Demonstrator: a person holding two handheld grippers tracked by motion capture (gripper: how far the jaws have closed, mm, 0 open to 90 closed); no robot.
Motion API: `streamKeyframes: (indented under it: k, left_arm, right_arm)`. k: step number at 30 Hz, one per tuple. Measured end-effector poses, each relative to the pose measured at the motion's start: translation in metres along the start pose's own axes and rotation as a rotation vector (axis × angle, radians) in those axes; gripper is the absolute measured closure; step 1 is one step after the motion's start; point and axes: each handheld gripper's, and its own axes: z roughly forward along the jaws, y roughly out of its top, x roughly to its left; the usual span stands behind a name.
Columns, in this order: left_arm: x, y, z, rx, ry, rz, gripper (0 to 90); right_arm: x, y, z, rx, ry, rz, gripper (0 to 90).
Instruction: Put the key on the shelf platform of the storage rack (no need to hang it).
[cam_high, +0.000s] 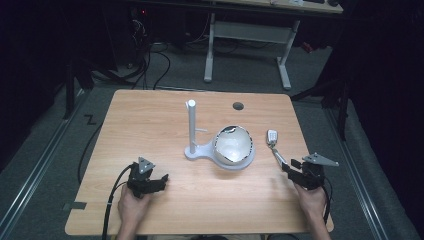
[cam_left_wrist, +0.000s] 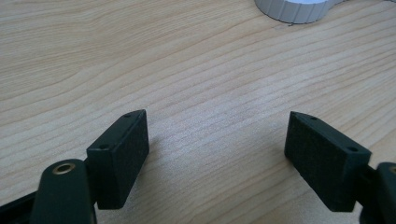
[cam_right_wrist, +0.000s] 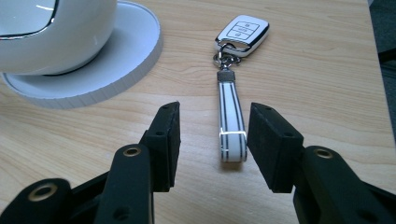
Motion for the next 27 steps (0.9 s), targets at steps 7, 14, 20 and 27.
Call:
streamKeyframes:
  k: [7,14,20,27]
  left_arm:
    - [0.000,0.000,0.000,0.000,-0.001,0.000,22.3]
    - [0.000,0.000,0.000,0.000,0.000,0.000,22.3]
    - [0.000,0.000,0.000,0.001,0.001,0.001,22.2]
    - [0.000,0.000,0.000,0.001,0.001,0.001,22.2]
  right_arm:
    - [-0.005,0.012,0.001,-0.005,-0.012,0.000,55.0]
    - [-0.010,0.023,0.004,-0.013,-0.013,0.015,55.0]
    - [-0.011,0.031,0.009,-0.016,-0.012,0.011,55.0]
    - [-0.009,0.041,0.014,-0.012,-0.013,0.001,55.2]
